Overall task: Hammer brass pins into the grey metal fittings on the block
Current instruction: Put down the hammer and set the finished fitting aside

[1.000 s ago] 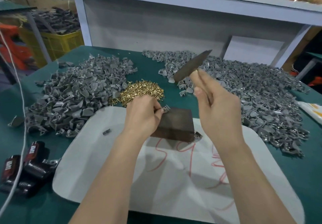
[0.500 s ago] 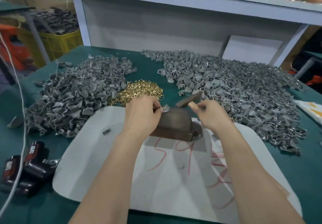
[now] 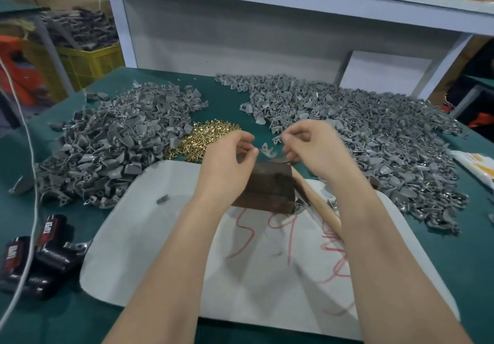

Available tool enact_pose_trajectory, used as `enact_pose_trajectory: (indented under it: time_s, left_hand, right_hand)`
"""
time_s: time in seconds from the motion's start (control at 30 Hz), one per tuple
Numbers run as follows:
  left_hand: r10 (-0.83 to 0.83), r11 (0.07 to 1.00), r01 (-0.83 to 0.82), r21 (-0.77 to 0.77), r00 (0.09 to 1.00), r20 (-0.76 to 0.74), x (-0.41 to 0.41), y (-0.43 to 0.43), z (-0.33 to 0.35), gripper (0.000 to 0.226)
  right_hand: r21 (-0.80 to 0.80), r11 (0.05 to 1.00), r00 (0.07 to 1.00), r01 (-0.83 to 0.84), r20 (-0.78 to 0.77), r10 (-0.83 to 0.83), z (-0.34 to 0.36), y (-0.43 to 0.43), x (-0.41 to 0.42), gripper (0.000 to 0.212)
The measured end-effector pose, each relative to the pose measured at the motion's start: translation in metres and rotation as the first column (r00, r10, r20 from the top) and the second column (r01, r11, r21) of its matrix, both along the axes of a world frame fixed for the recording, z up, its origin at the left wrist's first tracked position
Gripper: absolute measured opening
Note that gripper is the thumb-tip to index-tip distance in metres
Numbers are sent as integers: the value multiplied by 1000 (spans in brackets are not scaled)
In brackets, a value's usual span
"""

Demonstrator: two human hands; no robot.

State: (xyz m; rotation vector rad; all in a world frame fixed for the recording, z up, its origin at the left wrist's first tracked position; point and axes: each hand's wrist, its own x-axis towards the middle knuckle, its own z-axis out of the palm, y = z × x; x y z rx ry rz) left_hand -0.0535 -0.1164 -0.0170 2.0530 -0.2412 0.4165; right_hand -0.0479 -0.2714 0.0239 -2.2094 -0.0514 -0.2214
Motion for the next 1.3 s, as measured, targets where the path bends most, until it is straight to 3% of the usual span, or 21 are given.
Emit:
enact_pose_trajectory:
  time_s: [0.1,0.2,0.27,0.4,0.53,0.73,0.9,1.0,1.1,1.2,1.3]
  left_hand:
    - [93,986,-96,-134,995,-25,3,7,2,11]
    - [146,971,-153,-181,988,-55,4,10,3,9]
    - [170,967,-179,-184,983,-62,5,10,2,9]
    - [222,950,-238,-201,970,-101,7,13,0,9]
    - [255,897,-290,-334,956,-145,10,16,0,14]
    - [248,838,-303,-454,952,-177,11,19,-2,16]
    - [230,852,-278,-445,960,-160,13,18,-1,16]
    - [216,872,-253,-419,967,-136,11,14,-1,14]
    - [197,889,-226,-397,974,-113,11,11,-2,13]
    - [185,902,-210,-377,977,-103,11,8,-1,12]
    - [180,910,-198,-364,980,-83,11,6,-1,13]
  right_hand:
    - [-3,982,982,187,-3,-187,0,-15,11,14]
    - [-282,958,988,-42,-154,-2,-12,-12,9,27]
    - [-353,925,976,-144,-206,74,-24,-5,7,32]
    - [-335,939,987,-75,-162,21,-27,-2,12,31]
    - [-336,939,992,79,-62,-105,-25,14,36,32]
    - [-525,850,961,36,-215,-174,-40,58,82,41]
    - [-509,855,961,99,-173,-215,-49,61,94,30]
    - [-240,908,939,343,51,-341,-32,34,87,23]
    - [-8,865,847,502,209,-489,2,-15,67,31]
    - [-82,914,918,397,50,-394,18,-48,30,46]
    - [-234,960,971,156,-144,-193,18,-50,-14,20]
